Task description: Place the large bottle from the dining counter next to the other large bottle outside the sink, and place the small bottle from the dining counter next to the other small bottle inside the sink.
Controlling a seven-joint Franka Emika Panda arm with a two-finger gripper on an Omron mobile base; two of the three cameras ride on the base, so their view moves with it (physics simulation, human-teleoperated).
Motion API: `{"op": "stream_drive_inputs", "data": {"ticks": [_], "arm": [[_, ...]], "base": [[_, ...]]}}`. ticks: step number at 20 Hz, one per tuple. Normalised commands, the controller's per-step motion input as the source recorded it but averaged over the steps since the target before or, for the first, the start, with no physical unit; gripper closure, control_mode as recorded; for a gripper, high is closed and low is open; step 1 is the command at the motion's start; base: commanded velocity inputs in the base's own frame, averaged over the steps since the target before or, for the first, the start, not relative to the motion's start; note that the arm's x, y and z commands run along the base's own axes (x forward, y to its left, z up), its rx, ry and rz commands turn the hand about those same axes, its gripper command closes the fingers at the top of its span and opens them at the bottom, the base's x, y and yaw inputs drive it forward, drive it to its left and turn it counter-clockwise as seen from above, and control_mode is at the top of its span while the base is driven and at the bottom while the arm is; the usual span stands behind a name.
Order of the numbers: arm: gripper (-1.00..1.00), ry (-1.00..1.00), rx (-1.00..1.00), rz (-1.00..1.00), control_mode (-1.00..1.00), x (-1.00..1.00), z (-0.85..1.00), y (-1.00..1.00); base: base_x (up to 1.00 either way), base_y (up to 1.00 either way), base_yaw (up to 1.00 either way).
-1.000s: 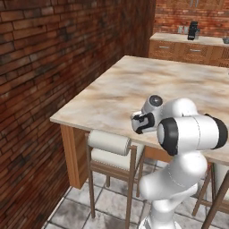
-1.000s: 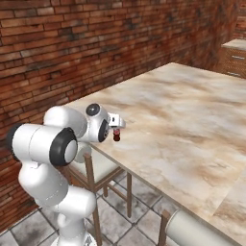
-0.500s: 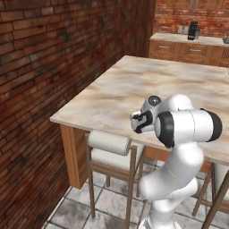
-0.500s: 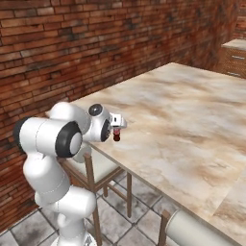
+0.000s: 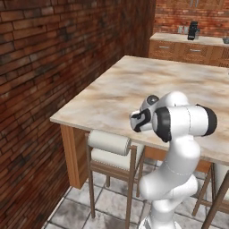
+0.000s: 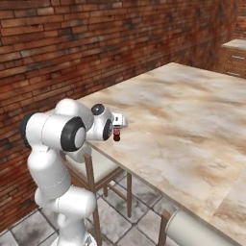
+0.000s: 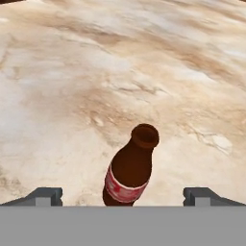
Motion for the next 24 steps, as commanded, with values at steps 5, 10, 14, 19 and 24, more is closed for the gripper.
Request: {"op": "stream_drive_inputs", "data": {"ticks": [5, 10, 14, 19, 24], "arm": [[-1.00, 0.00, 0.00, 0.00, -1.00, 0.11, -0.09, -0.02], [-1.00, 0.00, 0.00, 0.00, -1.00, 0.08, -0.11, -0.03], [-1.00, 0.00, 0.00, 0.00, -1.00, 0.10, -0.10, -0.05], [-1.00, 0.00, 0.00, 0.00, -1.00, 0.13, -0.09, -0.05], [-1.00, 0.00, 0.00, 0.00, -1.00, 0.24, -0.08, 0.00]], "base": [[0.00, 0.00, 0.00], [0.00, 0.00, 0.00], [0.00, 0.00, 0.00], [0.00, 0.00, 0.00], [0.00, 0.00, 0.00]]}}
